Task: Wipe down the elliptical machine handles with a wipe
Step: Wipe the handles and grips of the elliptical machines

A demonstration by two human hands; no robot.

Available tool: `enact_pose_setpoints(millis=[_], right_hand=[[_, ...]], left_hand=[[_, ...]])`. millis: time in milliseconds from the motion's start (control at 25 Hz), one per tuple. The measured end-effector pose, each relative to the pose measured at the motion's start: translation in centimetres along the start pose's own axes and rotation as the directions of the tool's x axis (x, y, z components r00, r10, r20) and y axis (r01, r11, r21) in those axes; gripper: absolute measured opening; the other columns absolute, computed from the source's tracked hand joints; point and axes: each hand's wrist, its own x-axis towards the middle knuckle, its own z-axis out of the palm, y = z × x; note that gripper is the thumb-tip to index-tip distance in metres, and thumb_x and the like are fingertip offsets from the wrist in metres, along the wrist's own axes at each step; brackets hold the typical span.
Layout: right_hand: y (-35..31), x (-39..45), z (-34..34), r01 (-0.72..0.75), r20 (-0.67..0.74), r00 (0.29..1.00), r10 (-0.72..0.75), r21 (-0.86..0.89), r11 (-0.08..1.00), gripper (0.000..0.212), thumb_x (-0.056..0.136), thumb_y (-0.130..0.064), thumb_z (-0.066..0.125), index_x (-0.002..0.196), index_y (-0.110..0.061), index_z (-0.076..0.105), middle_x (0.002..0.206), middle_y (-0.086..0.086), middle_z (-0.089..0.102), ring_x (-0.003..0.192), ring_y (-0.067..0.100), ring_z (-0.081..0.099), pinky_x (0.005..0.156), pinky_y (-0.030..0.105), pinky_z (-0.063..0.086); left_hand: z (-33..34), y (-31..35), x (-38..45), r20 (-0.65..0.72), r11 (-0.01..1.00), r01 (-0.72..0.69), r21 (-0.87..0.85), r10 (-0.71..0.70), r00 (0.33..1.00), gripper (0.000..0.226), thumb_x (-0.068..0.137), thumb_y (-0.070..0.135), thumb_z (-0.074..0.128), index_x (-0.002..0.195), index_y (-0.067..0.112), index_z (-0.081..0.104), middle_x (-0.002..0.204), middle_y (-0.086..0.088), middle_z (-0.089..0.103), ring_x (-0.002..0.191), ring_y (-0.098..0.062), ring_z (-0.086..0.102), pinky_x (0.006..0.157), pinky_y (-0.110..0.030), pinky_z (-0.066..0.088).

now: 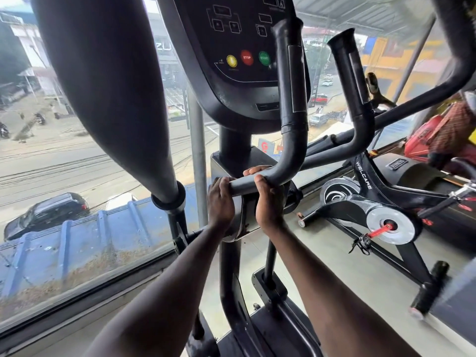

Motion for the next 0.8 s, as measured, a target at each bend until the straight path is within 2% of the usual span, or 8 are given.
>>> enact_pose_setpoints(millis=[120,200,320,400,480,560,680,800], right_hand=[[-0.1,-0.1,-0.1,0.019,-0.006,1.000,-0.019,-0.059,0.998,0.028,0.082,-0.032,0.048,0.087,-0.008,0.062,0.089,0.008,0.065,0.090,0.009,0.061,0.087,0.017,0.043],[0.0,0.0,0.0,-0.008,-0.031,1.000,0.007,-0.042,0.999,0.023,0.079,-0.033,0.050,0.084,-0.017,0.065,0.085,-0.004,0.067,0.087,0.006,0.063,0.086,0.022,0.046],[0.2,-0.1,0.4,-0.025,-0.052,0.998,0.027,0.034,0.999,0.015,0.078,-0.032,0.053,0.079,-0.030,0.068,0.081,-0.007,0.069,0.085,0.014,0.063,0.088,0.040,0.049],[0.2,0.0,0.2,0.011,-0.057,0.998,-0.009,0.030,0.999,0.012,0.079,-0.030,0.053,0.081,-0.027,0.065,0.083,-0.006,0.066,0.086,0.014,0.062,0.087,0.038,0.049],[0.0,-0.1,0.0,0.038,-0.045,0.998,-0.038,-0.003,0.999,0.011,0.080,-0.031,0.052,0.084,-0.025,0.060,0.086,-0.002,0.063,0.087,0.012,0.060,0.087,0.030,0.047],[-0.3,-0.2,0.0,0.030,-0.038,0.999,-0.032,-0.032,0.999,0.012,0.081,-0.032,0.051,0.083,-0.024,0.059,0.087,-0.001,0.062,0.087,0.008,0.060,0.086,0.024,0.046],[-0.8,-0.2,0.2,0.000,-0.054,0.999,-0.003,-0.065,0.998,0.013,0.080,-0.032,0.050,0.082,-0.023,0.059,0.085,-0.003,0.062,0.084,0.004,0.060,0.083,0.019,0.045],[-1.2,-0.4,0.4,-0.035,-0.078,0.997,0.028,-0.086,0.996,0.018,0.079,-0.031,0.052,0.082,-0.016,0.061,0.083,-0.005,0.062,0.081,-0.004,0.059,0.080,0.011,0.042]], left_hand=[[-0.4,1.5,0.9,0.078,0.998,0.050,-0.025,-0.048,0.996,0.042,0.088,0.033,0.030,0.079,0.009,0.064,0.082,-0.008,0.061,0.082,-0.021,0.054,0.078,-0.037,0.042],[0.4,3.2,-0.1,0.081,0.993,-0.058,-0.102,0.067,0.994,0.041,0.094,0.035,0.032,0.078,0.012,0.062,0.080,-0.001,0.063,0.077,-0.015,0.055,0.074,-0.034,0.042],[1.1,2.8,-1.6,-0.017,0.952,-0.307,0.010,0.307,0.952,0.043,0.101,0.030,0.025,0.091,0.011,0.063,0.088,0.005,0.061,0.085,-0.017,0.055,0.079,-0.033,0.041],[0.9,1.3,-1.3,-0.070,0.949,-0.314,0.019,0.315,0.947,0.038,0.101,0.027,0.024,0.086,0.016,0.057,0.086,0.006,0.056,0.084,-0.019,0.052,0.078,-0.033,0.039],[0.7,-0.2,-0.7,-0.093,0.994,-0.109,-0.031,0.106,0.990,0.034,0.102,0.024,0.025,0.083,0.020,0.052,0.086,0.003,0.054,0.086,-0.019,0.051,0.078,-0.033,0.038],[0.7,-1.2,0.1,-0.059,0.972,0.168,-0.162,-0.180,0.982,0.032,0.101,0.022,0.029,0.088,0.020,0.058,0.093,0.002,0.058,0.092,-0.014,0.052,0.083,-0.029,0.039],[0.7,0.1,1.4,0.083,0.685,0.497,-0.533,-0.541,0.837,0.024,0.095,0.022,0.039,0.084,0.016,0.060,0.084,-0.002,0.060,0.081,-0.016,0.056,0.074,-0.025,0.047],[0.3,2.4,2.0,0.165,0.371,0.580,-0.726,-0.724,0.670,0.018,0.094,0.009,0.044,0.078,0.008,0.051,0.077,-0.008,0.054,0.072,-0.018,0.053,0.070,-0.030,0.048]])
